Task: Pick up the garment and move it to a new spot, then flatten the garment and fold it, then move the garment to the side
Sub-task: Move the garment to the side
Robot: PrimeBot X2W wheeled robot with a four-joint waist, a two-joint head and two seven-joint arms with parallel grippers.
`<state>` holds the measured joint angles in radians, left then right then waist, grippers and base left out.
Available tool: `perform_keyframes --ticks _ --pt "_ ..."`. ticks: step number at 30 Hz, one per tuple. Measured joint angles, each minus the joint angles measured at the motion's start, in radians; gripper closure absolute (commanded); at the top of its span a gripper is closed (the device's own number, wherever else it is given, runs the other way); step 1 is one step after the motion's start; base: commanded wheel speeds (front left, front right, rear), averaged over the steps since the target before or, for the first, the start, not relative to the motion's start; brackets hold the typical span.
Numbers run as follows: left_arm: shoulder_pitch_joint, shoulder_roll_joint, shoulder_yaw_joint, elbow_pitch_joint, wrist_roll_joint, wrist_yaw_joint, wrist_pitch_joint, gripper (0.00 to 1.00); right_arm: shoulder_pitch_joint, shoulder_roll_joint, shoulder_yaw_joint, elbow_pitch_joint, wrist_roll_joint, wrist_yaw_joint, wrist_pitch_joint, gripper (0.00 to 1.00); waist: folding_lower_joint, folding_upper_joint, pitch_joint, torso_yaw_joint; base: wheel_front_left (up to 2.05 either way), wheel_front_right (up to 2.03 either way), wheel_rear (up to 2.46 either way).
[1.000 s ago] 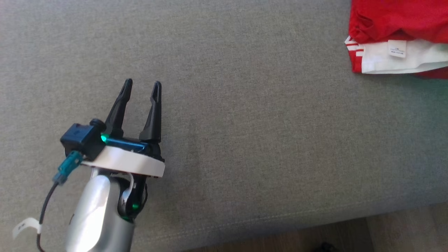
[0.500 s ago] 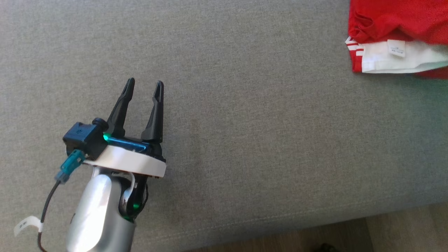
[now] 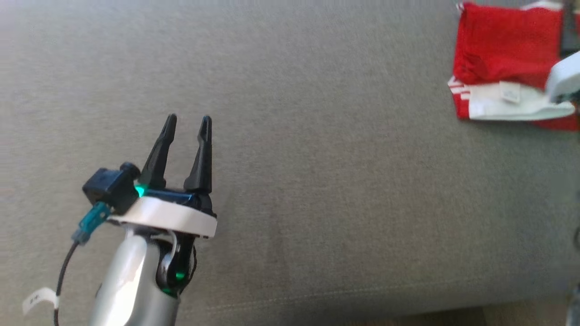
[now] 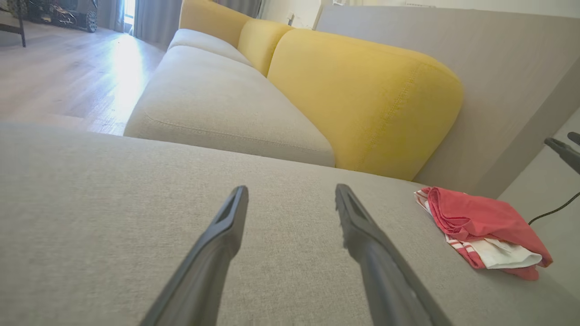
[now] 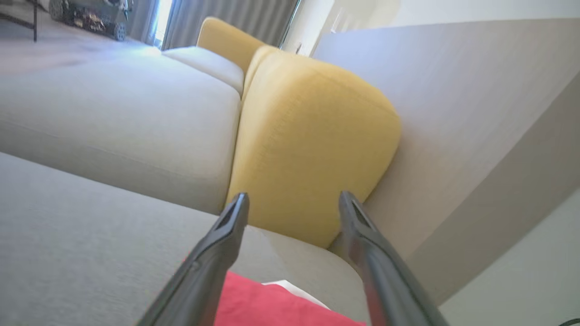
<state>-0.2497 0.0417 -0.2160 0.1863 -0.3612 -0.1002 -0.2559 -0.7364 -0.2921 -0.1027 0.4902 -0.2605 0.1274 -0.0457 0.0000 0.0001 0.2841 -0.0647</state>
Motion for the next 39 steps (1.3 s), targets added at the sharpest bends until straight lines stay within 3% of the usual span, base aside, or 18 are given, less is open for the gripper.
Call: perform_keyframes --ticks 14,19,24,29,39 --pt "0.106 0.001 0.033 -0.074 -0.029 0.052 -0.001 0.0 0.311 0.182 0.062 -0.204 0.17 0.0 -0.126 0.0 0.0 0.0 -0.141 0.111 0.0 0.0 0.0" --pt "0.133 0.001 0.037 -0.093 -0.037 0.072 -0.001 0.0 0.433 0.222 0.035 -0.223 0.144 0.0 -0.168 0.0 0.0 0.0 -0.152 0.122 0.0 0.0 0.0" --pt "0.153 0.001 0.04 -0.082 -0.047 0.095 -0.001 0.0 0.516 0.237 0.01 -0.227 0.144 0.0 -0.194 0.0 0.0 0.0 -0.155 0.119 0.0 0.0 0.0" --pt "0.164 0.001 0.04 -0.08 -0.044 0.094 -0.001 0.0 0.547 0.244 0.012 -0.254 0.232 0.0 -0.202 0.0 0.0 0.0 -0.142 0.109 0.0 0.0 0.0" --pt "0.164 0.001 0.067 -0.111 -0.026 0.098 -0.001 0.0 0.574 0.244 0.026 -0.289 0.225 0.0 -0.205 0.0 0.0 0.0 -0.143 0.105 0.0 0.0 0.0"
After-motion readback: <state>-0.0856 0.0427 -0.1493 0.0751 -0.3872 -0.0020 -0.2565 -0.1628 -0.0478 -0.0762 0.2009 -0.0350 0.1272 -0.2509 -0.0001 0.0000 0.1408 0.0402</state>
